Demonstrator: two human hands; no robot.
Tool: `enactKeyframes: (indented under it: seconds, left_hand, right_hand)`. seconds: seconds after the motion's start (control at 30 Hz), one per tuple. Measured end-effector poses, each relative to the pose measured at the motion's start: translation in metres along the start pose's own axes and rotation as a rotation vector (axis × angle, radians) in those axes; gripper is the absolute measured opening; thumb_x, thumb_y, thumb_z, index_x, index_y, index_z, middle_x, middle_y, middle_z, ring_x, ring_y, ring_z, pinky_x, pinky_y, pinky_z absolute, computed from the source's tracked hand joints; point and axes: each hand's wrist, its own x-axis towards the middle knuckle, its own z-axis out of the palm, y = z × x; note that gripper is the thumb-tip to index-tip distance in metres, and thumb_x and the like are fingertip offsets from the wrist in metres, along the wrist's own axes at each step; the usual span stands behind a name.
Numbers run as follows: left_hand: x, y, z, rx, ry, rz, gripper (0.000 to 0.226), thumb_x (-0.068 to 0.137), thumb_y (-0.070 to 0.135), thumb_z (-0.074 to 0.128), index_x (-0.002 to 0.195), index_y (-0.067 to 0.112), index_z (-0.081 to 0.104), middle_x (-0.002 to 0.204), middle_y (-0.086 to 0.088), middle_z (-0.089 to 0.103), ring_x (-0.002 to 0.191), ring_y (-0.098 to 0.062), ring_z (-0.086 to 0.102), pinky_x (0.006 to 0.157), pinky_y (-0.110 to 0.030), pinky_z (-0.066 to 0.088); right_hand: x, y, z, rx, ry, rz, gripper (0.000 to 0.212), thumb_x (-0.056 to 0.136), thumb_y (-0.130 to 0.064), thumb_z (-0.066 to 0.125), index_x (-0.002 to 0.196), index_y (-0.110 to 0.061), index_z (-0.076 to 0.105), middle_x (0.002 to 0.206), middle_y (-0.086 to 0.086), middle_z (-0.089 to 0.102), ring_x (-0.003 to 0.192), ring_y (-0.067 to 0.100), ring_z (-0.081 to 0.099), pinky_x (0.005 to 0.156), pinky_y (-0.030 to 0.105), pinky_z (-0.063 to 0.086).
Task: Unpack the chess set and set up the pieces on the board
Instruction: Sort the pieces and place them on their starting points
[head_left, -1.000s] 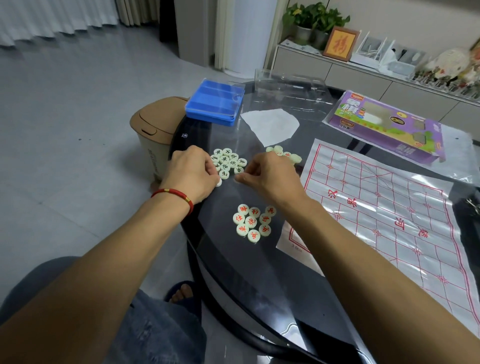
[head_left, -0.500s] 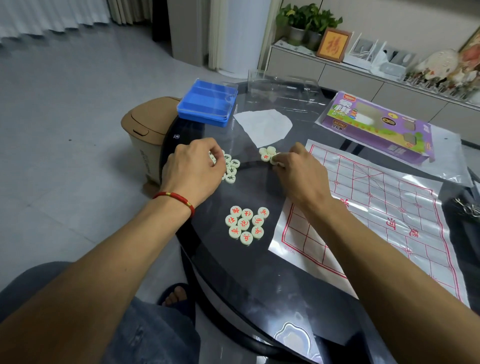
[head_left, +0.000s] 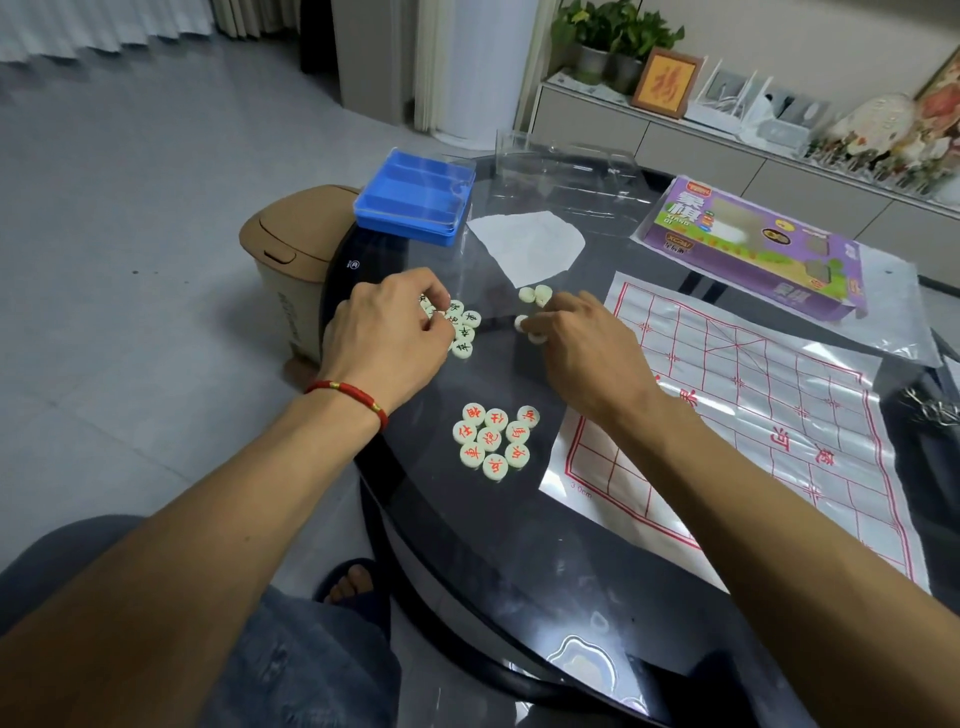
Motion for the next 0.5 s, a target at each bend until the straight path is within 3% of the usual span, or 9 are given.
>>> enactKeyframes:
  seconds: [0.1, 0.2, 0.33, 0.43, 0.5]
  left_hand:
    - [-0.001, 0.001, 0.001, 0.006, -0.012, 0.011, 0.014, 0.081, 0.025, 0.057, 0.089, 0.032, 0.065, 0.067, 0.006, 0.064, 0.077, -0.027, 0.064, 0.076, -0.044, 0.057]
    - [-0.002, 0.003, 0.004, 0.021, -0.014, 0.028, 0.014, 0.085, 0.021, 0.060, 0.093, 0.030, 0.067, 0.073, 0.001, 0.065, 0.077, -0.026, 0.063, 0.075, -0.044, 0.057]
    - [-0.005, 0.007, 0.005, 0.049, -0.024, 0.035, 0.015, 0.089, 0.020, 0.061, 0.100, 0.027, 0.068, 0.073, 0.003, 0.064, 0.074, -0.019, 0.061, 0.066, -0.033, 0.050]
    - [-0.006, 0.007, 0.004, 0.049, -0.028, 0.039, 0.014, 0.088, 0.021, 0.061, 0.098, 0.028, 0.068, 0.069, 0.006, 0.063, 0.075, -0.021, 0.062, 0.069, -0.035, 0.053]
    - [-0.005, 0.007, 0.004, 0.045, -0.032, 0.038, 0.014, 0.087, 0.021, 0.061, 0.096, 0.028, 0.068, 0.068, 0.006, 0.062, 0.076, -0.021, 0.063, 0.070, -0.037, 0.055]
  right_hand:
    - [-0.025, -0.003, -0.011, 0.129, -0.042, -0.168, 0.036, 0.096, -0.005, 0.060, 0.127, -0.020, 0.071, 0.119, 0.002, 0.066, 0.108, 0.020, 0.056, 0.074, 0.038, 0.057]
    - [-0.043, -0.007, -0.018, 0.122, -0.104, -0.282, 0.039, 0.096, -0.008, 0.062, 0.129, -0.026, 0.069, 0.117, -0.001, 0.066, 0.100, 0.015, 0.053, 0.065, 0.030, 0.051]
    - [-0.054, -0.010, -0.024, 0.124, -0.120, -0.351, 0.036, 0.097, -0.013, 0.063, 0.129, -0.027, 0.069, 0.118, -0.002, 0.066, 0.101, 0.016, 0.055, 0.065, 0.032, 0.055]
    - [-0.049, -0.005, -0.022, 0.122, -0.020, -0.287, 0.028, 0.097, -0.013, 0.060, 0.121, -0.021, 0.072, 0.115, 0.000, 0.069, 0.101, 0.020, 0.060, 0.068, 0.036, 0.058]
    - [-0.035, 0.006, -0.015, 0.070, 0.079, -0.124, 0.023, 0.098, -0.015, 0.059, 0.118, -0.018, 0.072, 0.111, 0.004, 0.069, 0.100, 0.024, 0.062, 0.069, 0.043, 0.059]
